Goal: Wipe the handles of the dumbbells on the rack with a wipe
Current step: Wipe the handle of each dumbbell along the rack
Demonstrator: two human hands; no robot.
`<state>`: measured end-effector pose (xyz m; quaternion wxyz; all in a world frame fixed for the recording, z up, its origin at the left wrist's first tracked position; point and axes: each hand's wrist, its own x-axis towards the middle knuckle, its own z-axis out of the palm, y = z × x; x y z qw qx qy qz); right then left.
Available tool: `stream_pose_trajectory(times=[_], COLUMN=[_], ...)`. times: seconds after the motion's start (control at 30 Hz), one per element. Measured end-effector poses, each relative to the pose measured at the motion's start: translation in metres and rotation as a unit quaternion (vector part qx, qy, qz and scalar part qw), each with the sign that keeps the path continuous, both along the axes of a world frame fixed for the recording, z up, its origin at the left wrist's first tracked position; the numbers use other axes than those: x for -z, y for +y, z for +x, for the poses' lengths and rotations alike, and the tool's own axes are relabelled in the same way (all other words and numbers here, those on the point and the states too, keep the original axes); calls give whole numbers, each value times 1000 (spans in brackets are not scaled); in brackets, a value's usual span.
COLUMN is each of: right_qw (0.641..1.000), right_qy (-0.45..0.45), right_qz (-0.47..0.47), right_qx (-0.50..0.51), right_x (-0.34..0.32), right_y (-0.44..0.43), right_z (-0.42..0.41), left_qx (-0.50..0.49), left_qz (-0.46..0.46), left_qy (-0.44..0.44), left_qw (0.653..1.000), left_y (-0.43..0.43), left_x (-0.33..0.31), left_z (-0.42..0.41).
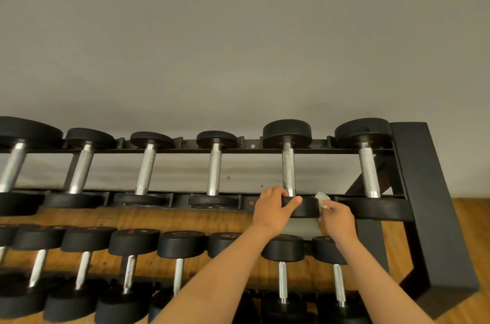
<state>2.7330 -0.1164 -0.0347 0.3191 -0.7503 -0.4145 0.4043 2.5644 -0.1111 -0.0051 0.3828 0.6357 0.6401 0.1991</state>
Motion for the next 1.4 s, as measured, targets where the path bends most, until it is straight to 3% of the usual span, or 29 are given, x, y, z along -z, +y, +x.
stream_pose_trajectory(times=[0.3,1.0,1.17,1.4], right_qw=[999,998,997,993], right_qy=[5,37,75,30], right_qz=[-28,-40,22,111], right_qx=[-42,-27,11,0], right_x=[10,22,7,-24], right_y=[6,4,-16,-28], right_z=[7,4,3,-10], left_qx=[5,16,14,11], left_qz=[17,13,14,3], left_qy=[3,-23,-38,-38], left_qw=[1000,1000,999,999], left_y=[1,2,3,2], left_x=[4,6,10,9], left_z=[-1,-4,-7,-6])
